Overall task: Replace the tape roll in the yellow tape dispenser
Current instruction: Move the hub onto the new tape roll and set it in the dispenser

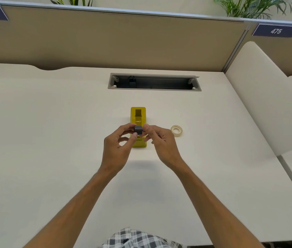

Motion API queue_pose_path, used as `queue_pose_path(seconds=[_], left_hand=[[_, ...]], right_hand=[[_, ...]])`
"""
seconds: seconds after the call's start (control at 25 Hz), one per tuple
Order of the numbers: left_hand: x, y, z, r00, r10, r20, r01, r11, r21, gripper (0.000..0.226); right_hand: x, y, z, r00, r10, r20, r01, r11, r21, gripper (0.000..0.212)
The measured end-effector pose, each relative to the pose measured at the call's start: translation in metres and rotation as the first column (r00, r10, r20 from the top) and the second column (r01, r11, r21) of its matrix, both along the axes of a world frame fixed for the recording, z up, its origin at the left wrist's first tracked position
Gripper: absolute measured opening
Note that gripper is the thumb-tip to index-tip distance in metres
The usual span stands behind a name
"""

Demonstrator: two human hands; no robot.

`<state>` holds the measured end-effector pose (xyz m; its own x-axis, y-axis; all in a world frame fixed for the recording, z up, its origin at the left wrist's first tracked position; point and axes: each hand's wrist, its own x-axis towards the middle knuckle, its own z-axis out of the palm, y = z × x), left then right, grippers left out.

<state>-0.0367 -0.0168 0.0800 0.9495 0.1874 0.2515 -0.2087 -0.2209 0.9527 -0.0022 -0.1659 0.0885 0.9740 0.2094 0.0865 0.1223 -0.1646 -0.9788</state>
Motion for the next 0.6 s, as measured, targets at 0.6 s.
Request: queue_pose_path(seconds=[0.6], left_hand=[[-0.015, 0.007, 0.015, 0.998, 0.045, 0.054, -0.045, 0.999, 0.006, 0.013]], right_hand=[[-0.022, -0.013, 0.031, 0.996, 0.030, 0.087, -0.031, 0.999, 0.011, 0.025]])
